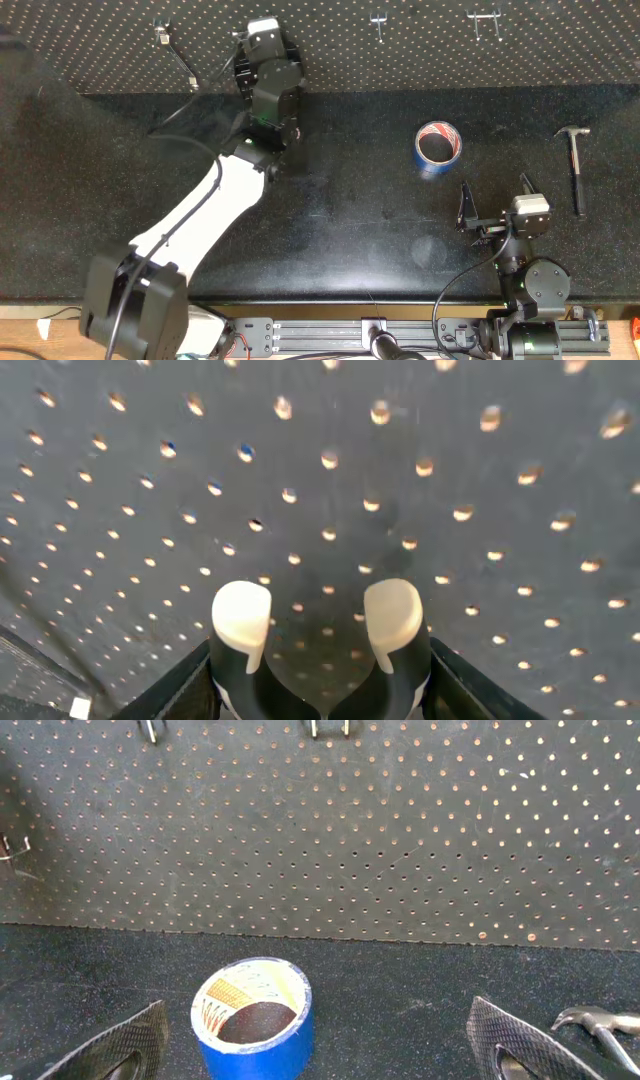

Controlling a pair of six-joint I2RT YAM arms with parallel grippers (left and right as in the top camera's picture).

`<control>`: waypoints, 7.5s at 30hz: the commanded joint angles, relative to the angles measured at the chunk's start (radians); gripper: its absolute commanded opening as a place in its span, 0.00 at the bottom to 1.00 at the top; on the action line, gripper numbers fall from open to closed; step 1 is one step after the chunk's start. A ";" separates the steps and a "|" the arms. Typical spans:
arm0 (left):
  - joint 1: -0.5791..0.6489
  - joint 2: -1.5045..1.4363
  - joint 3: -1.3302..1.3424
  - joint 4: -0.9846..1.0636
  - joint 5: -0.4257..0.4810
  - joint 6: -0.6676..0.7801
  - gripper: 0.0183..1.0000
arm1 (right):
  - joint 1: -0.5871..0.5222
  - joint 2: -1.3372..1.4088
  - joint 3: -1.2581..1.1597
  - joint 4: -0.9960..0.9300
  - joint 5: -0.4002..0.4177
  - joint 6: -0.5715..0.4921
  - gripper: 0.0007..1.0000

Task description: Place Tools Onto Pegboard

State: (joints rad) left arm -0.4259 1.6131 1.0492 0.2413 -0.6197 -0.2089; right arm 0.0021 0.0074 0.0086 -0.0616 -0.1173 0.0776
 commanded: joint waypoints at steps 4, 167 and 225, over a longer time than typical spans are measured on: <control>0.027 0.055 0.020 0.042 0.004 0.008 0.10 | -0.002 -0.006 -0.004 -0.004 0.002 0.015 0.98; 0.393 -1.610 -1.044 -0.321 0.609 0.094 1.00 | -0.265 1.457 1.168 -1.032 0.150 -0.124 0.99; 0.393 -1.610 -1.044 -0.321 0.610 0.094 1.00 | -0.113 1.321 1.166 -0.569 -0.251 -0.306 0.07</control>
State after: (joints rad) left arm -0.0284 0.0116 0.0071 -0.0723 -0.0174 -0.1272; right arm -0.1165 1.3178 1.1698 -0.6380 -0.3542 -0.2440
